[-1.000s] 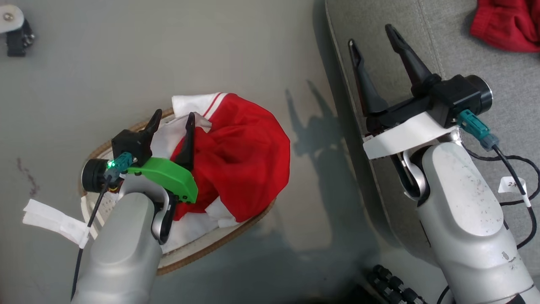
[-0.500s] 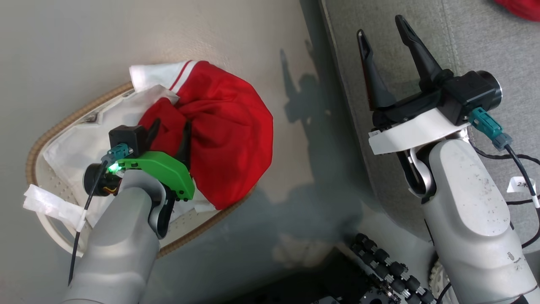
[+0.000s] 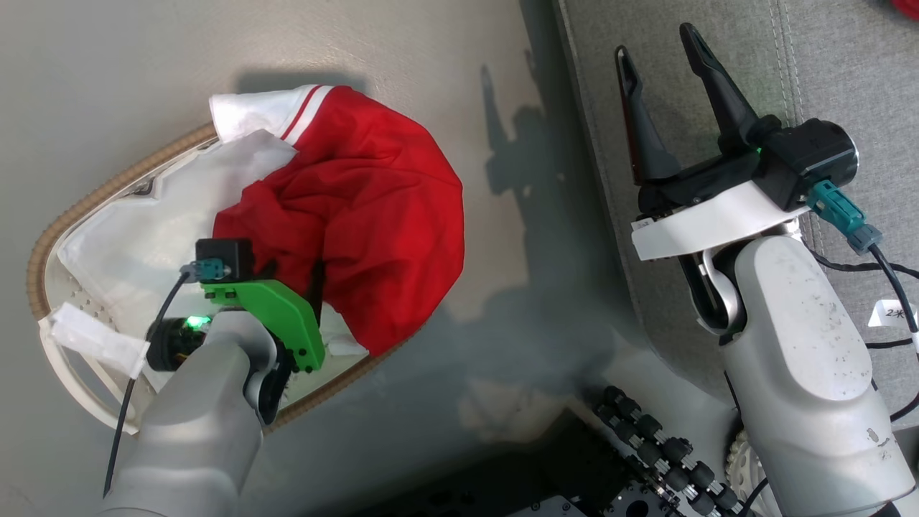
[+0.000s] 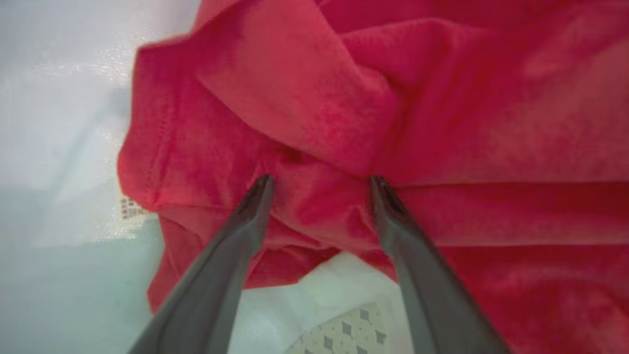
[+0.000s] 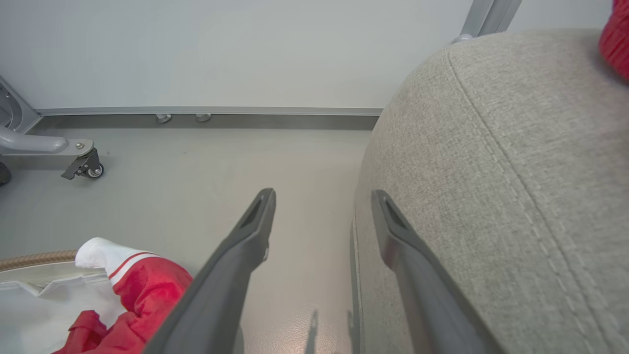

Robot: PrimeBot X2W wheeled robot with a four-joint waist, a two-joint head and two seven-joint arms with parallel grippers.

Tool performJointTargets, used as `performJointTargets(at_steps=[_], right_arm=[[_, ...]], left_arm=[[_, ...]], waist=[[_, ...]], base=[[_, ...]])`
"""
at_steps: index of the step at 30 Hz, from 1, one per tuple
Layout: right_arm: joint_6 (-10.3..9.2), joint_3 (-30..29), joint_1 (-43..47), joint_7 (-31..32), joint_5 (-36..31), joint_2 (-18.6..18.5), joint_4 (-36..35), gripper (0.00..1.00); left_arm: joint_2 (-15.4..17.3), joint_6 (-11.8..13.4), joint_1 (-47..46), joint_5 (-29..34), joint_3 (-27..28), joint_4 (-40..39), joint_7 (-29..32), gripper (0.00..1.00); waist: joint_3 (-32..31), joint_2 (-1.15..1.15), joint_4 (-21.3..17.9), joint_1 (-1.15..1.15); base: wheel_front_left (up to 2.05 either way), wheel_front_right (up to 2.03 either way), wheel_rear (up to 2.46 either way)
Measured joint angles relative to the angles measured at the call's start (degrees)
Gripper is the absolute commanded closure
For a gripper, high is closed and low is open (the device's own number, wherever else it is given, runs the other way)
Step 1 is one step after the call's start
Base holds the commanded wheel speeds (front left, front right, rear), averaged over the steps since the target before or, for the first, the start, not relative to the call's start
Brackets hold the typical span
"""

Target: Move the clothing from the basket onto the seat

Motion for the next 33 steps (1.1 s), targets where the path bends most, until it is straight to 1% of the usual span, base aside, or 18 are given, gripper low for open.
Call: performJointTargets(at_steps=[1,5,13,20,29,30,31,33], right_arm=[[0.0,0.0,0.0,0.0,0.0,0.0,0.0,0.0],[0.0,0.1,-0.1,0.0,0.0,0.0,0.0,0.0],[0.0,0.1,-0.1,0.0,0.0,0.0,0.0,0.0],[0.0,0.1,0.1,0.0,0.0,0.0,-0.1,0.0],[0.0,0.2,0.1,0.0,0.4,0.0,-0.1,0.0],[0.0,0.2,0.1,0.0,0.5,0.0,-0.1,0.0],[0.0,0.2,0.1,0.0,0.5,0.0,0.0,0.0],[0.0,0.5,0.1,0.0,0.7,0.0,0.1,0.0]], left_arm=[[0.1,0.0,0.1,-0.7,-1.0,0.0,1.2,0.0],[1.0,0.0,0.1,-2.6,-4.0,-0.4,2.8,0.0],[1.6,0.0,-0.5,-5.7,-9.0,-1.3,3.0,0.0],[2.4,0.0,-2.6,-7.5,-14.6,-4.4,-1.2,0.0],[3.2,0.0,-4.2,-11.1,-21.1,-4.0,-1.7,0.0],[3.2,0.0,-4.3,-11.5,-21.5,-3.9,-1.6,0.58],[3.2,0.0,-4.4,-11.9,-22.0,-3.9,-1.5,1.0],[3.4,0.0,-4.3,-13.3,-23.1,-4.1,-1.4,1.0]], waist=[[-0.1,0.0,0.0,0.0],[-0.3,0.0,0.0,0.0],[0.1,0.0,-0.1,0.0],[0.5,0.0,-0.3,0.0],[0.8,0.0,-0.6,0.0],[0.8,0.0,-0.6,0.0],[0.7,0.0,-0.7,0.0],[0.4,0.0,-0.8,0.0]], base=[[0.0,0.0,0.0],[0.0,0.0,0.0],[0.0,0.0,0.0],[0.0,0.0,0.0],[0.0,0.0,0.0],[0.0,0.0,0.0],[0.0,0.0,0.0],[0.0,0.0,0.0]])
